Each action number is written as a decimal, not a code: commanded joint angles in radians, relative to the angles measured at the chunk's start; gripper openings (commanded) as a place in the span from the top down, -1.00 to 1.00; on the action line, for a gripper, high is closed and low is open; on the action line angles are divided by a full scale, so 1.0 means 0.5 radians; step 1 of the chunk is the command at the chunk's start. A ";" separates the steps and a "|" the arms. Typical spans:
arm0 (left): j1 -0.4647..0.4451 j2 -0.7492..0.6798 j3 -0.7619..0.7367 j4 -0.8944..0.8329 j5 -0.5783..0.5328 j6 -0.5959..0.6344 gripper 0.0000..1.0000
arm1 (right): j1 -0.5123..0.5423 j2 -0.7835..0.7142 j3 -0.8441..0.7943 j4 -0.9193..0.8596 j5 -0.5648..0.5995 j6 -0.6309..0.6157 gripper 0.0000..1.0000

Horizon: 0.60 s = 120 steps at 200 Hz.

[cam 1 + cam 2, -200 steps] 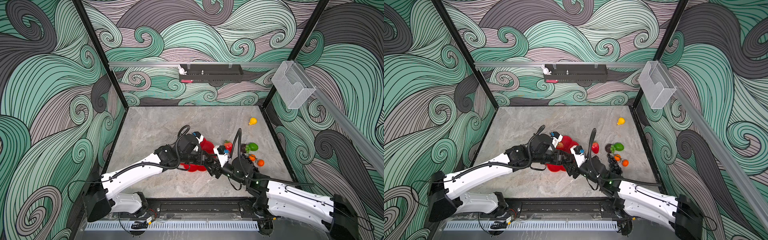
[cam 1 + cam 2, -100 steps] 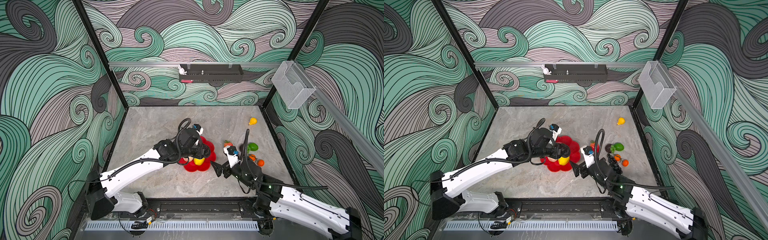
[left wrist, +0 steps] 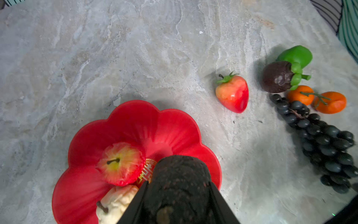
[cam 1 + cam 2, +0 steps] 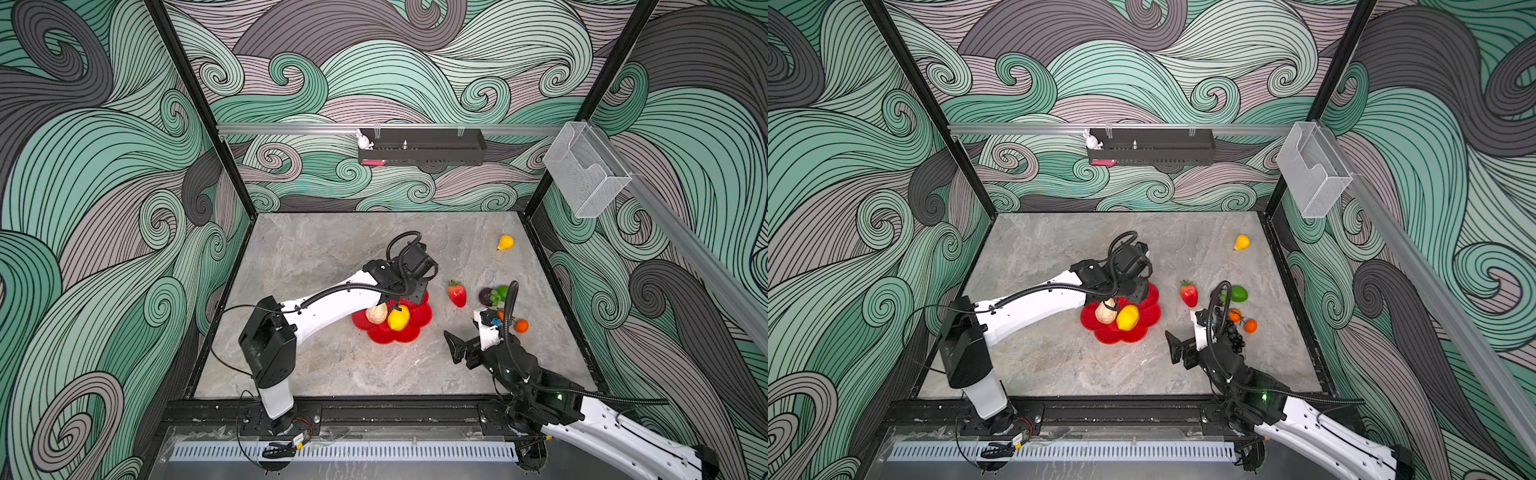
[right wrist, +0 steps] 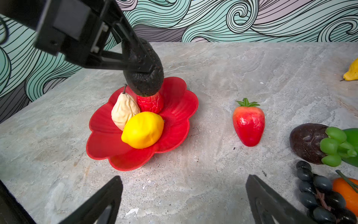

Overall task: Place and organize the fake fruits in the fruit bowl
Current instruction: 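Lower the avocado into the red bowl with the left gripper while the right arm withdraws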

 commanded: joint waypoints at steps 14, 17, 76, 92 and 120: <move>0.019 0.223 0.245 -0.185 -0.178 0.047 0.22 | -0.019 0.027 0.011 0.051 0.019 -0.013 -0.99; 0.020 0.246 0.261 -0.190 -0.181 0.051 0.22 | -0.020 0.036 0.011 0.054 0.016 -0.014 -0.99; 0.019 0.543 0.492 -0.350 -0.303 0.017 0.21 | -0.025 0.023 0.018 0.046 0.005 -0.013 -0.99; 0.020 0.578 0.491 -0.359 -0.344 0.014 0.21 | -0.027 -0.016 0.014 0.037 0.008 -0.013 -0.99; 0.024 0.636 0.492 -0.354 -0.342 0.039 0.21 | -0.034 -0.041 0.006 0.030 0.011 -0.013 -0.99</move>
